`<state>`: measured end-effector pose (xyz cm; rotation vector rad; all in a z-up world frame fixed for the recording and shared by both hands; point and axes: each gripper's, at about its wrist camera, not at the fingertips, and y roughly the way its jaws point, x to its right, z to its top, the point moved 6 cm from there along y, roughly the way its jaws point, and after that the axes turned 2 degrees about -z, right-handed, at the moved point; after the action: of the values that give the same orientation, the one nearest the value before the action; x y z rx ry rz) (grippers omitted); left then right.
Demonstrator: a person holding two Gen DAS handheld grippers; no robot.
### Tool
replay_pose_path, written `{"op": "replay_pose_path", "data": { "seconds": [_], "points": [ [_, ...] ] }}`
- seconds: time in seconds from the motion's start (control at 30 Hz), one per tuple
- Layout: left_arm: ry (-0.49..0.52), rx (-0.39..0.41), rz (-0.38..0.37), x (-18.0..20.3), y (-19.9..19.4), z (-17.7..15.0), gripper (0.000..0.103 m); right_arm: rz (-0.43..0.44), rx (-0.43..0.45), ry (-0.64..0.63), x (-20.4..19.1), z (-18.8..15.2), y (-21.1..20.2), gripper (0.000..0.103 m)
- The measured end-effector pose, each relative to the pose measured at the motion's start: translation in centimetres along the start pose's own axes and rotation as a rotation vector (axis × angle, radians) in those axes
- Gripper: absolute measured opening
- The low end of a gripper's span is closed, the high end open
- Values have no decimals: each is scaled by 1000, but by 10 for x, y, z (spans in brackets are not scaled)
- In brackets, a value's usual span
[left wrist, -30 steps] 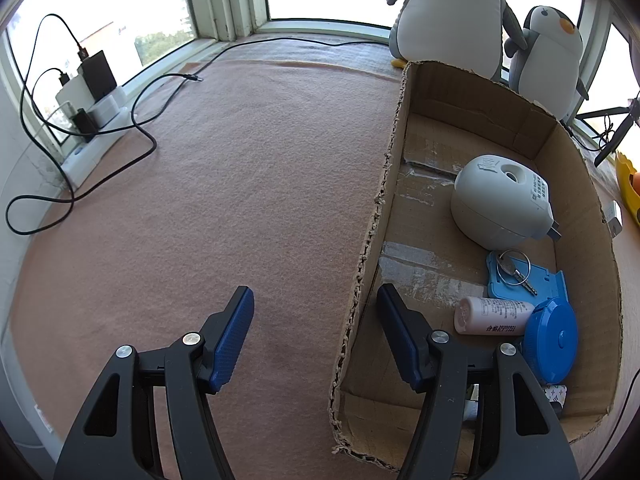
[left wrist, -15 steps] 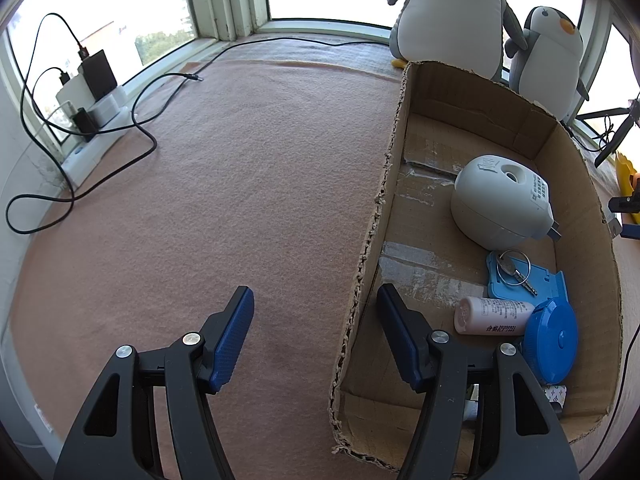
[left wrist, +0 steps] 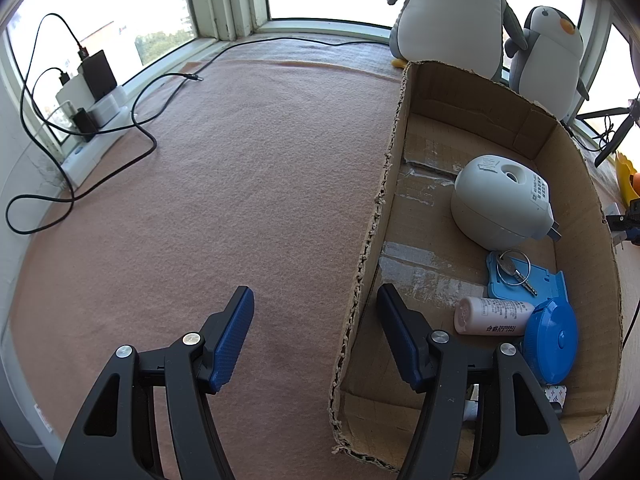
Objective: Organize rigid objects
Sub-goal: 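Move the right gripper to the white charger plug and grasp it, then carry the charger plug into the box and open the right gripper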
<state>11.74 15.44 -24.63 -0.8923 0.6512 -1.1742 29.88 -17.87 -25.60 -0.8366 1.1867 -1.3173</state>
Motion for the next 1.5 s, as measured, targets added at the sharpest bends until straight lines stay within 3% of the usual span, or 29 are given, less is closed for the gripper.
{"op": "replay_pose_path", "data": {
  "seconds": [0.4, 0.7, 1.03, 1.5],
  "points": [
    [-1, 1, 3, 0, 0, 0, 64, 55, 42, -216, -35, -27, -24, 20],
    [-2, 2, 6, 0, 0, 1, 64, 127, 140, -510, -93, -52, -69, 20],
    [-1, 2, 6, 0, 0, 1, 64, 211, 183, -817, -161, -89, -94, 20],
    [-2, 2, 6, 0, 0, 0, 64, 183, 166, -1182, -223, -140, -81, 20]
  ]
}}
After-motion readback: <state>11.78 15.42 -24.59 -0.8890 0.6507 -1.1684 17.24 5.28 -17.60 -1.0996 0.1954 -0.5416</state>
